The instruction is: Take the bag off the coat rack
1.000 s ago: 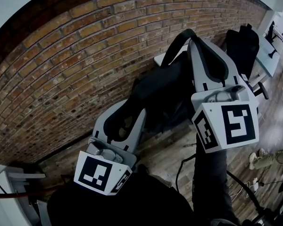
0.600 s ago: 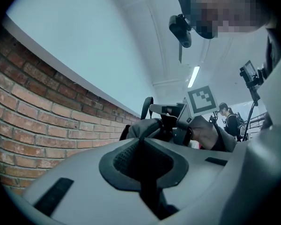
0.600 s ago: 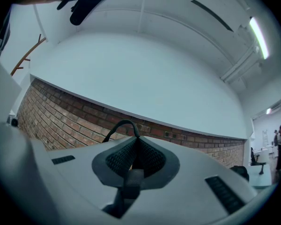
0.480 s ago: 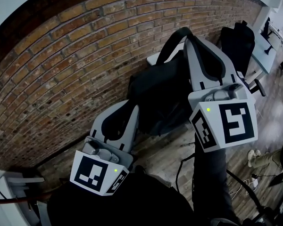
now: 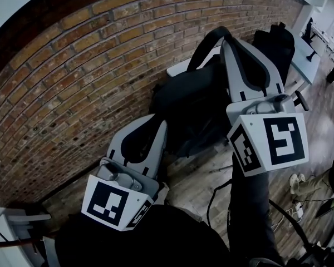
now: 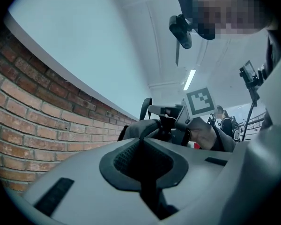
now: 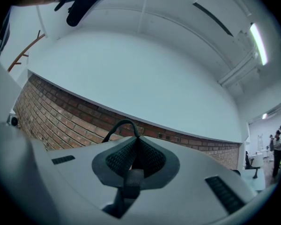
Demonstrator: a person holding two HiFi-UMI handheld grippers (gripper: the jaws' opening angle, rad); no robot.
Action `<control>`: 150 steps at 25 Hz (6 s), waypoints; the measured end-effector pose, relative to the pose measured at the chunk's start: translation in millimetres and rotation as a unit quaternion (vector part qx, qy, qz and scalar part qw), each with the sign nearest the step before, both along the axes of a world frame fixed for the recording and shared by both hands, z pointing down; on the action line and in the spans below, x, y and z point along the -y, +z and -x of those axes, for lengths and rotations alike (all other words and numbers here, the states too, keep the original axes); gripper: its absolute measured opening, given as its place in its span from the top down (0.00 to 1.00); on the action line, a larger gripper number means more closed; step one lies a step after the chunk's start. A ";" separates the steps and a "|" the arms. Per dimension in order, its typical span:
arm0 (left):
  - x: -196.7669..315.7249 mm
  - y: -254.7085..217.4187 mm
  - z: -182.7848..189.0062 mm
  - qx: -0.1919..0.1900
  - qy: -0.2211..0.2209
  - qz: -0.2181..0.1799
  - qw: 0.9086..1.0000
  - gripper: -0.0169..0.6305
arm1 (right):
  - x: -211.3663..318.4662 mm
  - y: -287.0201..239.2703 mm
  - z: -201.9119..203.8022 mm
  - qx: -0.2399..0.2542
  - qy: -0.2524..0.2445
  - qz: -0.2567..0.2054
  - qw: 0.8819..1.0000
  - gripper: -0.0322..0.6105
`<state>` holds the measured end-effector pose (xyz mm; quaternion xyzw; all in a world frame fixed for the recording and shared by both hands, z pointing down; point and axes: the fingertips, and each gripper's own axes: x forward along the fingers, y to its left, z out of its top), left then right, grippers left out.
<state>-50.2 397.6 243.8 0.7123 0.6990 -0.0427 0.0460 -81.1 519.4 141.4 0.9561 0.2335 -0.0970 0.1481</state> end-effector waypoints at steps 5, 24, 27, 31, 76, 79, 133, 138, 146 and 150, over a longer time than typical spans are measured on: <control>-9.6 -5.9 1.3 -0.001 0.013 0.008 1.000 0.93 | -9.6 -3.4 3.2 0.000 0.013 0.002 1.000 0.92; -126.9 -10.3 3.6 0.013 0.069 0.020 0.997 0.93 | -124.2 -10.3 13.7 -0.003 0.069 0.021 0.997 0.92; -152.6 -7.7 0.9 0.023 0.070 0.014 0.997 0.93 | -150.4 -6.1 10.1 0.001 0.071 0.016 0.997 0.92; -189.1 -6.1 -0.3 0.023 0.076 0.013 0.997 0.93 | -185.7 -4.7 7.7 0.007 0.070 0.013 0.997 0.92; -421.0 54.0 -182.5 0.055 -0.082 -0.035 0.994 0.92 | -436.1 76.7 -226.8 0.041 -0.070 -0.040 0.996 0.92; -429.3 53.1 -194.2 0.056 -0.092 -0.035 0.994 0.92 | -442.3 76.6 -237.2 0.033 -0.078 -0.033 0.996 0.92; -400.9 66.0 -113.9 0.058 -0.007 -0.034 0.998 0.92 | -343.9 188.9 -122.4 0.028 -0.044 -0.157 0.986 0.91; -392.4 60.9 -104.9 0.057 -0.004 -0.029 0.998 0.96 | -318.2 186.2 -109.9 0.058 -0.052 -0.131 0.988 0.94; -372.4 42.0 -59.2 0.036 0.025 0.010 0.999 0.96 | -284.2 157.9 -60.5 0.007 -0.028 -0.146 0.989 0.94; -367.8 41.3 -52.4 0.033 0.033 0.013 0.999 0.96 | -279.2 157.6 -56.1 0.033 -0.023 -0.122 0.992 0.94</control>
